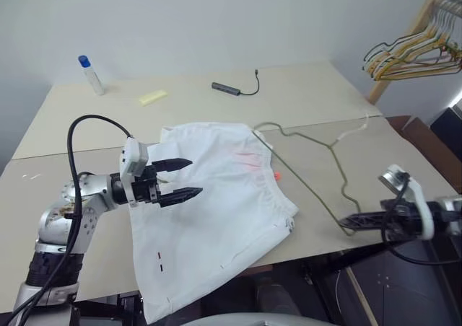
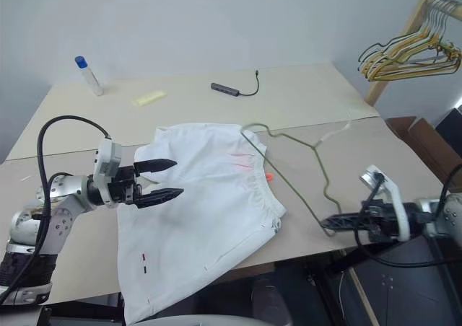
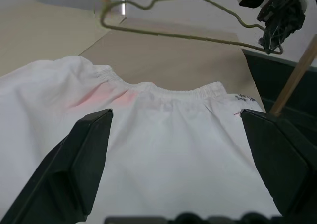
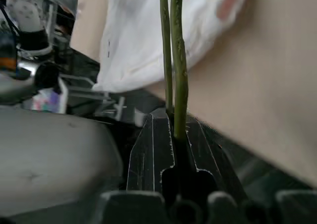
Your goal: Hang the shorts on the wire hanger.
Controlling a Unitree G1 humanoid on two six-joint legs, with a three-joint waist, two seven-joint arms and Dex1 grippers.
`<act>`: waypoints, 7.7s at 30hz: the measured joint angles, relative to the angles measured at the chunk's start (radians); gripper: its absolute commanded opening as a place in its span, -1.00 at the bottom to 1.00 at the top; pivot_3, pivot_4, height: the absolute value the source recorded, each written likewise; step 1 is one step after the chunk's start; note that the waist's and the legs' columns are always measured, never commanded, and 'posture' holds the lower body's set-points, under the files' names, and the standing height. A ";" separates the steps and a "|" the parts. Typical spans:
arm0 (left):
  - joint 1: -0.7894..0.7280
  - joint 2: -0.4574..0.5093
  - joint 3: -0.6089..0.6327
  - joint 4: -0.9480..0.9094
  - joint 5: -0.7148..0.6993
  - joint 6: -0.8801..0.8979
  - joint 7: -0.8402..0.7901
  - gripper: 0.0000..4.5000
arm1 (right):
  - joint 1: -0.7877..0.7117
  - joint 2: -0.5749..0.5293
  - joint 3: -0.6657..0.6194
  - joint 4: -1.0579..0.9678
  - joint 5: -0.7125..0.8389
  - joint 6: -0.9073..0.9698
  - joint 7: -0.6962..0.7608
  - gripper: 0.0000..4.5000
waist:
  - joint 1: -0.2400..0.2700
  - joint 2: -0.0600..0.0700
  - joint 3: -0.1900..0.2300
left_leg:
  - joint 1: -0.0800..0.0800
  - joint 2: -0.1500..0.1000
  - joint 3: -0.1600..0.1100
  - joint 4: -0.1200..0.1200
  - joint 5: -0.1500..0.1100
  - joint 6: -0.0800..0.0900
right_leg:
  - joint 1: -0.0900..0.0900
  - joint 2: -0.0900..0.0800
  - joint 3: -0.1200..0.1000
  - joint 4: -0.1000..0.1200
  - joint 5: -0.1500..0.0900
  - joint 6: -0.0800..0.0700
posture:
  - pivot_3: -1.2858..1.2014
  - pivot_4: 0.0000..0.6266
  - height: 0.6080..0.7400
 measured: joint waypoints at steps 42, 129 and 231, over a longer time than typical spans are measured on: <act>0.070 -0.018 -0.032 -0.031 0.062 -0.042 0.003 0.98 | -0.239 0.075 0.368 0.242 -0.150 -0.136 0.084 -1.00 | -0.009 0.003 -0.001 | -0.002 -0.001 -0.002 0.001 0.000 0.000 | -0.002 -0.001 0.000 0.002 0.003 -0.004 | 0.00 -1.00 1.00; -0.654 0.312 -0.461 0.636 0.067 -0.389 -0.471 -0.32 | -0.518 0.469 0.386 -0.319 -0.700 -0.584 -0.248 -1.00 | 0.035 0.005 -0.002 | -0.007 -0.002 -0.004 0.003 0.000 0.000 | -0.008 0.000 -0.003 0.006 0.006 -0.007 | -0.02 -1.00 1.00; -0.488 0.211 -0.131 0.624 0.395 -0.408 -0.369 -1.00 | -0.396 0.565 0.061 -0.016 -0.613 -0.765 -0.510 -0.97 | 0.010 0.004 -0.003 | -0.006 -0.002 -0.007 0.004 0.001 0.000 | -0.007 -0.001 -0.004 0.008 0.006 -0.008 | 0.00 -1.00 1.00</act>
